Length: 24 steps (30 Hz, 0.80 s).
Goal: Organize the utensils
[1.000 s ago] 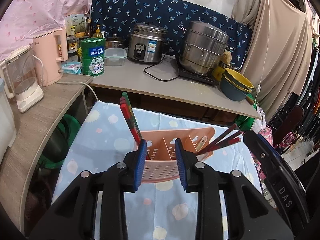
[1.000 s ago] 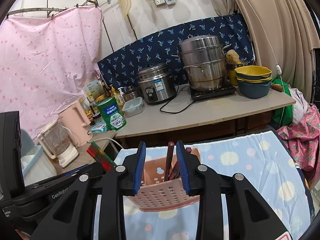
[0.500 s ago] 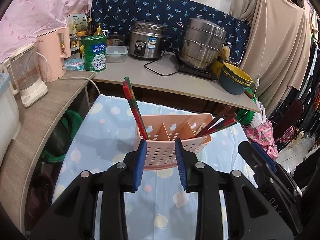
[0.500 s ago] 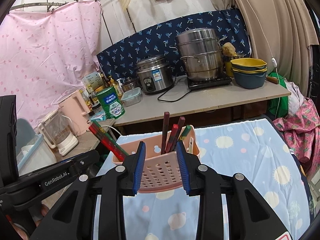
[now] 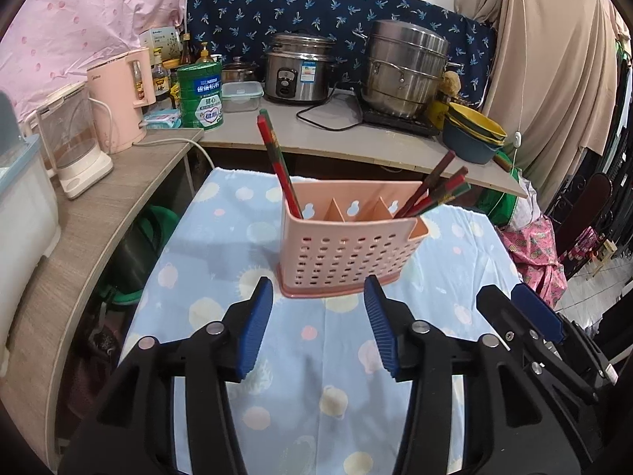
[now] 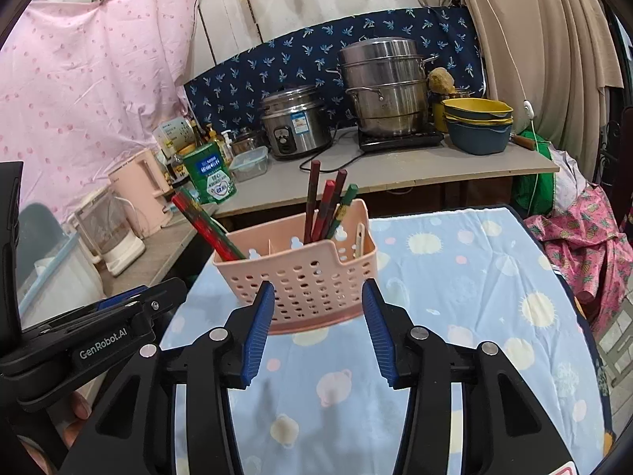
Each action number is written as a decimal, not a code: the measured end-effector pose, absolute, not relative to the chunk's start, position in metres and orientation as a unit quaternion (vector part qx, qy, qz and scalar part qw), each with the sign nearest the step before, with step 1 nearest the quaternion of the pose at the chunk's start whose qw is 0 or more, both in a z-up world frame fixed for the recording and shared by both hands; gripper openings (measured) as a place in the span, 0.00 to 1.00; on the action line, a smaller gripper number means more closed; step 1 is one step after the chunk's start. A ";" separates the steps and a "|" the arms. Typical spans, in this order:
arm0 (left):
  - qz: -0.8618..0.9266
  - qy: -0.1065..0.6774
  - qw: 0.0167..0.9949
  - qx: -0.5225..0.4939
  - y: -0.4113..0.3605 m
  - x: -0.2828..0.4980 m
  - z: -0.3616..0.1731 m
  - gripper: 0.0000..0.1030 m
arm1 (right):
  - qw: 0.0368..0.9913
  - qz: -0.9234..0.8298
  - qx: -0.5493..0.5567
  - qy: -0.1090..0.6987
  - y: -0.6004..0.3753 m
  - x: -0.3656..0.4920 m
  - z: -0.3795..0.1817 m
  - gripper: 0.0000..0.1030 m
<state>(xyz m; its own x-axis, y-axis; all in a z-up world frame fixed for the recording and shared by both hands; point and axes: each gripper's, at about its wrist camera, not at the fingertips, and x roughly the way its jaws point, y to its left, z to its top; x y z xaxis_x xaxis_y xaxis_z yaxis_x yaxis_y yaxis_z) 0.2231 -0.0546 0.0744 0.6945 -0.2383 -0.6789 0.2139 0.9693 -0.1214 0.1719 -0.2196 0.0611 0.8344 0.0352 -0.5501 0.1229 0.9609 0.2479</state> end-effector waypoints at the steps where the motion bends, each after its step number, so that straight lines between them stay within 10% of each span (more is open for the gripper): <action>1: -0.121 0.373 0.920 -0.015 -0.056 0.220 0.072 0.46 | 0.947 -0.023 0.138 0.290 -0.220 0.170 0.060 0.47; 24: -0.070 0.383 0.921 0.027 -0.052 0.187 0.043 0.87 | 0.933 -0.047 0.112 0.339 -0.220 0.135 0.025 0.61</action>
